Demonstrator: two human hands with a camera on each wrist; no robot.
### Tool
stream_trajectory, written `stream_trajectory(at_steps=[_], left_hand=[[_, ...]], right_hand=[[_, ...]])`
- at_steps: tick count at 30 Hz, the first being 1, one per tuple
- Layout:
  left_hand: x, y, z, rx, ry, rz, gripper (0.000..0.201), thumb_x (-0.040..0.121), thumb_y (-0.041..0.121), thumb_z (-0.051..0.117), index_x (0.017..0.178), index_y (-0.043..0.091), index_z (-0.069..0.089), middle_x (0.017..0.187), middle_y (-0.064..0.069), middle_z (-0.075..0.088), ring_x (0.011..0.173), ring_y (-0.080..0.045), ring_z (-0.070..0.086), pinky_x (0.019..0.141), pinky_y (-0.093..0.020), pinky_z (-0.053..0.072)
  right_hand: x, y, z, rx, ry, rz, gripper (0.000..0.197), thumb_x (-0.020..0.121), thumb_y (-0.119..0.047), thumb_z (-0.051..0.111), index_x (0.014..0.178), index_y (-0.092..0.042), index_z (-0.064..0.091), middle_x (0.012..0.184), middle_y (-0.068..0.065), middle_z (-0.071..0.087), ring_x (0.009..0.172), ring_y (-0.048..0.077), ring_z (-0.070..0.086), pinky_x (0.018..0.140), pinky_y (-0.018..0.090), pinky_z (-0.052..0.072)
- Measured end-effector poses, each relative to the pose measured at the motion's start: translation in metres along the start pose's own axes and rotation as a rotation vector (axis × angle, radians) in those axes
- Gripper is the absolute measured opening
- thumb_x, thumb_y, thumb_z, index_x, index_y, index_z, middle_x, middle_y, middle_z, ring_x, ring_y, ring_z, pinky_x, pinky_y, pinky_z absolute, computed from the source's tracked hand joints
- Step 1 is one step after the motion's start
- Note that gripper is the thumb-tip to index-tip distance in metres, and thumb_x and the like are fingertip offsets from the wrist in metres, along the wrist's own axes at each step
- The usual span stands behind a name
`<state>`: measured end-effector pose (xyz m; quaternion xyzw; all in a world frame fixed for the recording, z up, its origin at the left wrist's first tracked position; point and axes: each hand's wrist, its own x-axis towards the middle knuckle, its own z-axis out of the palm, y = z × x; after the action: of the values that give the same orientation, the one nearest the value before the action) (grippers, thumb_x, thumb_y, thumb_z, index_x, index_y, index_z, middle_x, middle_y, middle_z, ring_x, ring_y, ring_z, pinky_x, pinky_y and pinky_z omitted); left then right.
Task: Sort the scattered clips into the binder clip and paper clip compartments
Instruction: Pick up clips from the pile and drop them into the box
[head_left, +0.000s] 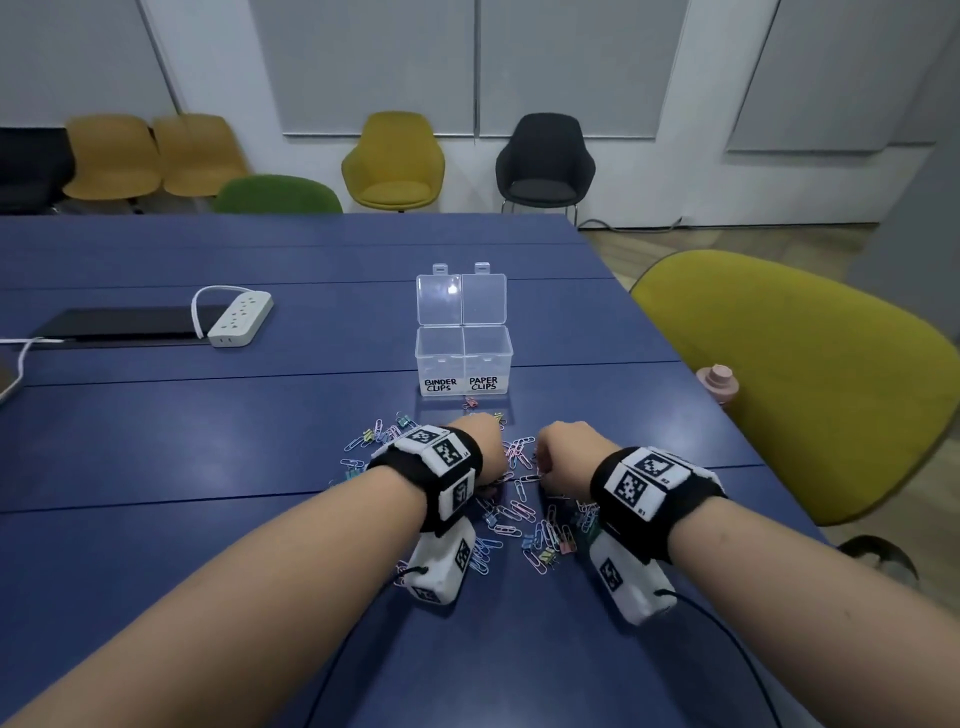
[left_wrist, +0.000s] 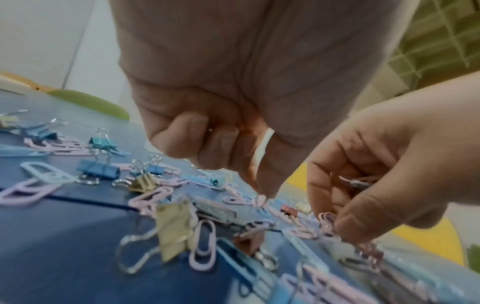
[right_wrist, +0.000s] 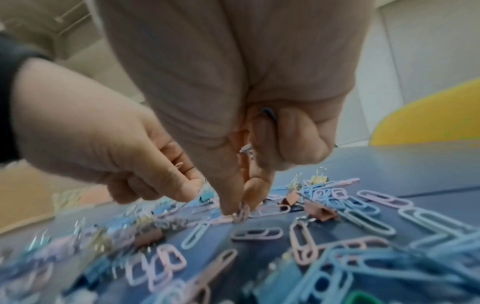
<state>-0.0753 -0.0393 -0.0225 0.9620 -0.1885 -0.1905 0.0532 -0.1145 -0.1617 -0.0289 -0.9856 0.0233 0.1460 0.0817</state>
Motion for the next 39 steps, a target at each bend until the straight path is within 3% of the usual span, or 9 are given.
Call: stream_trajectory(at_steps=[3,6,10,16,19,22,27,31,39], left_hand=[[-0.003,-0.011,-0.006,-0.331,0.031,-0.005,0.017,0.092,0.018,0.051,0.078,0.009,0.055,0.071,-0.008,0.051,0.065,-0.022,0.047,0.060,-0.027,0.044],[-0.012,-0.022,-0.008,-1.067,0.002,-0.089,0.016,0.093,0.009,0.046,0.077,0.009,0.047,0.064,-0.005,0.041,0.050,-0.015,0.036,0.041,-0.018,0.032],[-0.032,-0.043,-0.008,-1.863,-0.134,-0.151,0.006,0.093,0.004,0.041,0.089,0.004,0.046,0.073,-0.012,0.053,0.058,-0.018,0.051,0.044,-0.022,0.050],[-0.054,-0.056,0.001,-1.918,-0.184,-0.095,0.008,0.092,-0.001,0.050,0.091,-0.002,0.058,0.074,-0.009,0.059,0.054,-0.013,0.059,0.050,-0.020,0.056],[-0.058,-0.060,0.004,-1.820,-0.221,-0.127,0.016,0.089,-0.004,0.044,0.097,-0.002,0.058,0.072,-0.009,0.057,0.056,-0.015,0.053,0.048,-0.023,0.053],[-0.058,-0.057,0.008,-1.539,-0.238,-0.152,0.014,0.088,0.011,0.047,0.079,0.007,0.057,0.057,0.001,0.043,0.046,-0.011,0.035,0.040,-0.020,0.032],[-0.066,-0.042,0.016,-0.373,-0.083,0.146,0.015,0.078,0.028,0.075,0.077,0.021,0.062,0.064,0.009,0.056,0.055,-0.006,0.047,0.053,-0.020,0.039],[-0.067,-0.034,0.022,-0.074,-0.078,0.173,0.023,0.076,0.025,0.076,0.096,0.017,0.068,0.071,0.007,0.052,0.073,-0.012,0.051,0.056,-0.021,0.037],[-0.058,-0.032,0.025,-0.036,-0.020,0.199,0.011,0.083,0.022,0.068,0.081,0.021,0.057,0.085,0.002,0.060,0.080,-0.015,0.054,0.072,-0.024,0.045]], right_hand=[[-0.003,0.016,-0.005,0.300,0.045,0.026,0.019,0.081,-0.012,0.068,0.068,-0.020,0.057,0.080,0.000,0.062,0.071,0.017,0.056,0.062,0.024,0.043],[-0.011,0.030,-0.005,0.851,0.000,0.074,0.015,0.087,-0.011,0.064,0.073,-0.014,0.062,0.073,0.005,0.059,0.052,0.014,0.040,0.048,0.023,0.035],[-0.026,0.040,-0.006,1.669,-0.092,0.142,0.017,0.095,-0.001,0.045,0.083,-0.007,0.057,0.067,0.004,0.046,0.051,0.012,0.033,0.042,0.021,0.031],[-0.039,0.037,-0.013,2.035,-0.109,0.238,0.024,0.092,-0.009,0.034,0.070,-0.009,0.041,0.065,0.008,0.039,0.056,0.019,0.039,0.035,0.022,0.034],[-0.041,0.034,-0.013,1.807,-0.118,0.212,0.028,0.096,-0.012,0.035,0.069,-0.011,0.045,0.063,0.004,0.041,0.046,0.013,0.038,0.033,0.018,0.028],[-0.044,0.025,-0.012,1.128,-0.101,0.149,0.026,0.095,-0.008,0.039,0.073,-0.013,0.051,0.058,0.000,0.036,0.042,0.010,0.029,0.035,0.018,0.023],[-0.044,0.005,-0.006,0.096,-0.064,0.032,0.030,0.091,-0.023,0.055,0.077,0.003,0.062,0.075,0.010,0.053,0.068,0.023,0.049,0.049,0.024,0.033],[-0.038,-0.005,0.007,-0.024,-0.101,0.082,0.046,0.085,-0.037,0.066,0.057,-0.013,0.038,0.062,0.000,0.046,0.052,0.013,0.041,0.047,0.024,0.033],[-0.026,-0.016,0.015,-0.080,-0.070,0.094,0.036,0.087,-0.021,0.061,0.061,-0.014,0.037,0.062,-0.001,0.043,0.076,0.026,0.053,0.066,0.027,0.042]])
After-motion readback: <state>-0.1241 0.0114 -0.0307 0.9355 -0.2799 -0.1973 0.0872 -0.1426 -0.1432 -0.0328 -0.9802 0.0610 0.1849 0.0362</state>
